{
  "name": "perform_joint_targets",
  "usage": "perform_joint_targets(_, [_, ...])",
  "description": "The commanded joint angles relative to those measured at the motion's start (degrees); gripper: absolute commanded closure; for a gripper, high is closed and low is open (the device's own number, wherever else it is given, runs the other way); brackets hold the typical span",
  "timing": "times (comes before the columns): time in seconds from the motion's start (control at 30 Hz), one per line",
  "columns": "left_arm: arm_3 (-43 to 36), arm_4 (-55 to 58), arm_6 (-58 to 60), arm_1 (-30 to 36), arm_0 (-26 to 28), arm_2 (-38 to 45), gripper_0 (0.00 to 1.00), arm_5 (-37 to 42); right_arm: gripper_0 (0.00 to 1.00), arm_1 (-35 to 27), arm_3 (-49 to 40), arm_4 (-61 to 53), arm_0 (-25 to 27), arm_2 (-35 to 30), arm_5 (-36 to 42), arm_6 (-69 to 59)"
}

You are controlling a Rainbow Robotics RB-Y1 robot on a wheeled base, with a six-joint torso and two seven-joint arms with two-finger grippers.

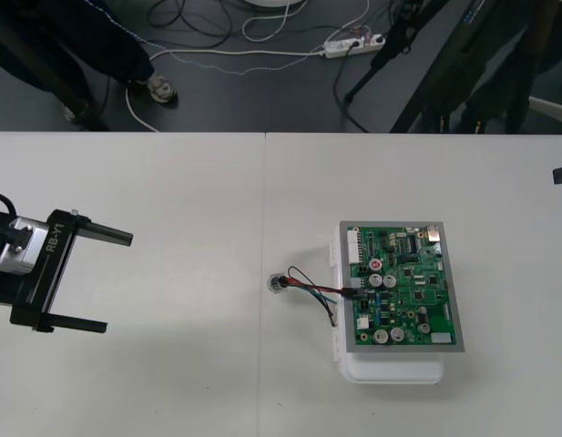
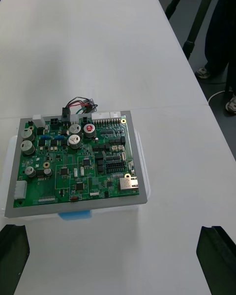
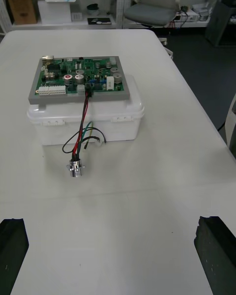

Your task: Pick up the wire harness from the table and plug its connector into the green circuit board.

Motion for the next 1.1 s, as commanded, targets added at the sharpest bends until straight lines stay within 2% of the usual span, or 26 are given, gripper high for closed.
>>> perform_joint_targets(0.03, [-4.2, 0.1, 7.8, 4.3, 2.1, 3.2, 0.00, 3.6, 0.00, -3.1, -0.1, -0.7, -1.5, -2.0, -0.2, 3.5])
perform_joint_targets(0.47, [-7.2, 1.8, 9.7, 7.9, 2.0, 3.7, 0.00, 7.9, 0.00, -3.1, 2.1, -2.0, -0.8, -2.0, -0.2, 3.3])
perform_joint_targets(1.1, [-4.8, 2.0, 10.3, 8.9, 2.0, 4.1, 0.00, 8.1, 0.00, -1.0, -5.8, -5.6, 5.7, -1.4, -0.2, 1.5])
